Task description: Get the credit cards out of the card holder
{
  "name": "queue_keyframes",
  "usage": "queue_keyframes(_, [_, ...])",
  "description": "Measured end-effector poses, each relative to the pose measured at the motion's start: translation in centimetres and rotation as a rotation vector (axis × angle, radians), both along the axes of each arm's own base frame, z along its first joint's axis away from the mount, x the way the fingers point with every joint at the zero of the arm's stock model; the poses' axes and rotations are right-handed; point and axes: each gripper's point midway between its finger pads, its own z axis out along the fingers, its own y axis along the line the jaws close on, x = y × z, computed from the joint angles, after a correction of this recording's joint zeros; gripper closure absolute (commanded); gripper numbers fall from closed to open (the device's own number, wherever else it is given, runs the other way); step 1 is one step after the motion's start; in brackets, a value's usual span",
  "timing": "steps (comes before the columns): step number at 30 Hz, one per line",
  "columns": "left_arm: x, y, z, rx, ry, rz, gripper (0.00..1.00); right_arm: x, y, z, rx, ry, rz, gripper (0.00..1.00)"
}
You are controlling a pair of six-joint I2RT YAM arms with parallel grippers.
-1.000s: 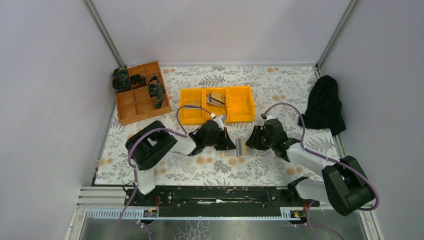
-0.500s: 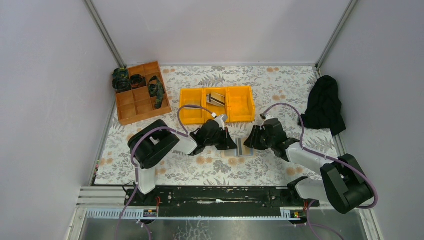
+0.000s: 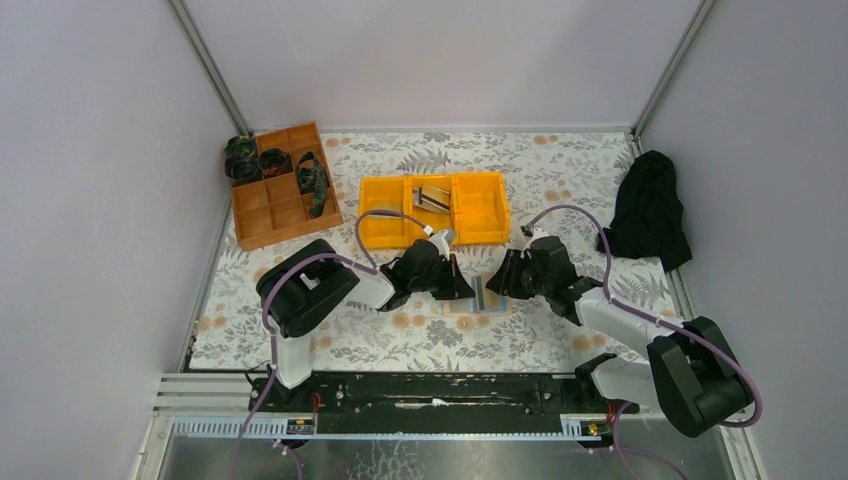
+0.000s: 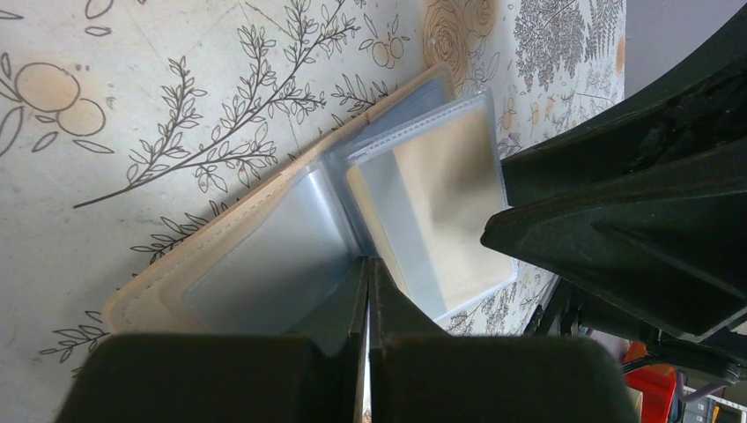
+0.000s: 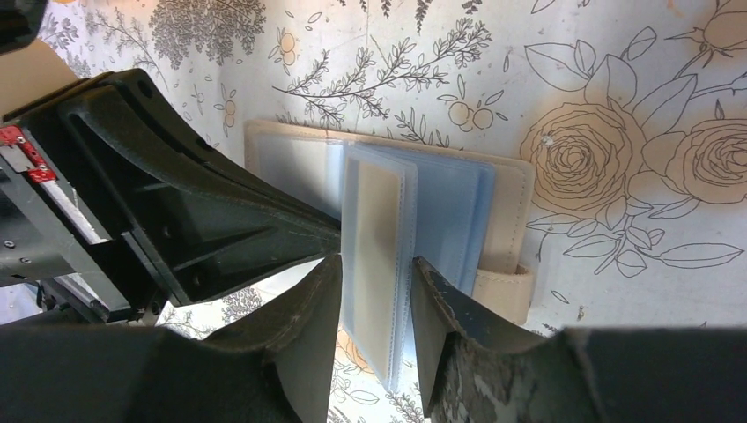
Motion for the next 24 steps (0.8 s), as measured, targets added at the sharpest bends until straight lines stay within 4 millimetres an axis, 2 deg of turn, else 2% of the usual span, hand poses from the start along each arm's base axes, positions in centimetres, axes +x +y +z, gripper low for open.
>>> queue_keyframes(14, [0.0, 0.0, 0.0, 0.0, -0.001, 0.0, 1.0, -0.5, 0.8, 0.5, 0.036, 0.012, 0.022, 0.64])
queue_keyframes(24, [0.0, 0.0, 0.0, 0.0, -0.001, 0.0, 1.0, -1.2, 2.9, 1.7, 0.055, -0.01, 0.094, 0.64])
